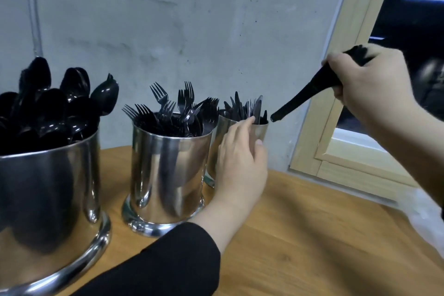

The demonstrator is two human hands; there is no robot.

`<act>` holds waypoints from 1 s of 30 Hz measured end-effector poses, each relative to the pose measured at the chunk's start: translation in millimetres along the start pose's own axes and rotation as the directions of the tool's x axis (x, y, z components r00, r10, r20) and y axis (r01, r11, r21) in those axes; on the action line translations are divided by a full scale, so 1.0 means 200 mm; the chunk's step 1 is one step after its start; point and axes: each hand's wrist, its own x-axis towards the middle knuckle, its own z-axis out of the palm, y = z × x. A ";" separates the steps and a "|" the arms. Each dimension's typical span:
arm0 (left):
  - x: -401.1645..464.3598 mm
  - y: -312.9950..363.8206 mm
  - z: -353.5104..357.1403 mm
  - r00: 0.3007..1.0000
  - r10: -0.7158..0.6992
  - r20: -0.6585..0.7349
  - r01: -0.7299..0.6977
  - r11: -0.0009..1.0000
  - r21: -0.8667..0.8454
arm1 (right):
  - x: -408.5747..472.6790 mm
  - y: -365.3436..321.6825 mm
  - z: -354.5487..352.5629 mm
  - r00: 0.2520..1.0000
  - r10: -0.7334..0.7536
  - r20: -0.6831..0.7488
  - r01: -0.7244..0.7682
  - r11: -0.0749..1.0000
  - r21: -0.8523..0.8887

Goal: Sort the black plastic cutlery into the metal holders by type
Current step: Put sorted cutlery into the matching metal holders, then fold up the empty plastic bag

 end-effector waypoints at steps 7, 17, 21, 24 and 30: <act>0.09 -0.07 0.07 0.990 0.041 0.133 -0.076 0.960 0.269 | 0.26 0.09 0.20 0.999 0.032 0.034 -0.027 0.992 -0.123; 0.09 -0.10 0.09 0.987 0.066 0.144 -0.105 0.954 0.282 | 0.23 0.27 0.51 0.839 0.379 0.391 -0.217 0.891 -0.398; 0.09 -0.10 0.09 0.986 0.063 0.154 -0.103 0.958 0.269 | 0.16 0.29 0.53 0.897 0.309 0.316 -0.127 0.865 -0.485; 0.06 -0.08 0.10 0.988 0.080 0.132 -0.110 0.966 0.236 | 0.14 0.30 0.43 0.952 0.228 0.207 -0.118 0.891 -0.438; -0.16 0.03 0.19 0.945 0.272 0.181 -0.297 0.946 0.131 | -0.27 0.38 0.03 0.968 0.138 0.212 -0.020 0.877 -0.480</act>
